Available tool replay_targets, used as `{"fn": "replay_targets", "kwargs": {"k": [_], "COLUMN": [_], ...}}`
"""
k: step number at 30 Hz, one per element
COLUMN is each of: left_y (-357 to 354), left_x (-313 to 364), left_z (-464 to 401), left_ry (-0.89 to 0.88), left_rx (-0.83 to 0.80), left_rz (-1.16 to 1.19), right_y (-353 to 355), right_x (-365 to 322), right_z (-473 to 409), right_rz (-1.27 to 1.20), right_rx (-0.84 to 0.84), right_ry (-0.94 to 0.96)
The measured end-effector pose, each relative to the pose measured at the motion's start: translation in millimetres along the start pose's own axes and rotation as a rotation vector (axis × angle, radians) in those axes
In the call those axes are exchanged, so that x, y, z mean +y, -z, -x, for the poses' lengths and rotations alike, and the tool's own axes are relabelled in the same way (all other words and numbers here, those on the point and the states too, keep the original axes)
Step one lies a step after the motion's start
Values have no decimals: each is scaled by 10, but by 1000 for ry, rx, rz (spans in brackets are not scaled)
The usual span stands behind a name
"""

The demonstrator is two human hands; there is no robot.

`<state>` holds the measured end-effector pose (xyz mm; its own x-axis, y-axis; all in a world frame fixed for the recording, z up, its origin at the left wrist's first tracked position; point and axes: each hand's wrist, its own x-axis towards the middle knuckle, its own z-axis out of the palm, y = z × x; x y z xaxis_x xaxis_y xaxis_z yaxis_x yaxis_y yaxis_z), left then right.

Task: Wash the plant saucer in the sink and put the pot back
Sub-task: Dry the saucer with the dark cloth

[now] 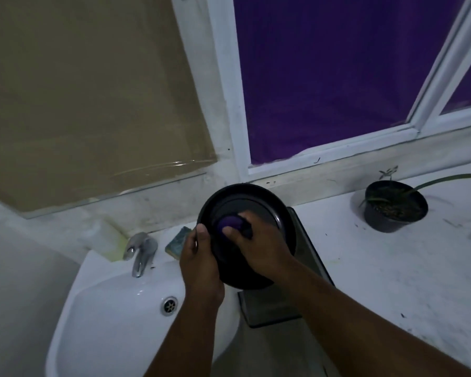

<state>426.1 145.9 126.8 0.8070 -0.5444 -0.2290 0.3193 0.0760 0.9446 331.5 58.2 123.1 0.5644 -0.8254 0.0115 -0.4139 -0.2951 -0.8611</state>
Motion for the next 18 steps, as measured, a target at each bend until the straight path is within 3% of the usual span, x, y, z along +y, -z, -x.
{"fn": "replay_targets", "kwargs": {"k": [5, 11, 16, 18], "left_y": [-209, -69, -111, -156], "left_x": [-206, -183, -329, -337], "left_z": [75, -101, -110, -130], "left_ry": [33, 43, 105, 127], "left_rx": [-20, 107, 24, 10], "left_rz": [-15, -5, -62, -62], "right_y": [147, -7, -77, -185], "right_x": [381, 624, 678, 579], "right_z": [-200, -59, -283, -296], "right_rz": [173, 400, 431, 414], "right_rx": [141, -202, 28, 64], "right_ry": [36, 197, -22, -14]}}
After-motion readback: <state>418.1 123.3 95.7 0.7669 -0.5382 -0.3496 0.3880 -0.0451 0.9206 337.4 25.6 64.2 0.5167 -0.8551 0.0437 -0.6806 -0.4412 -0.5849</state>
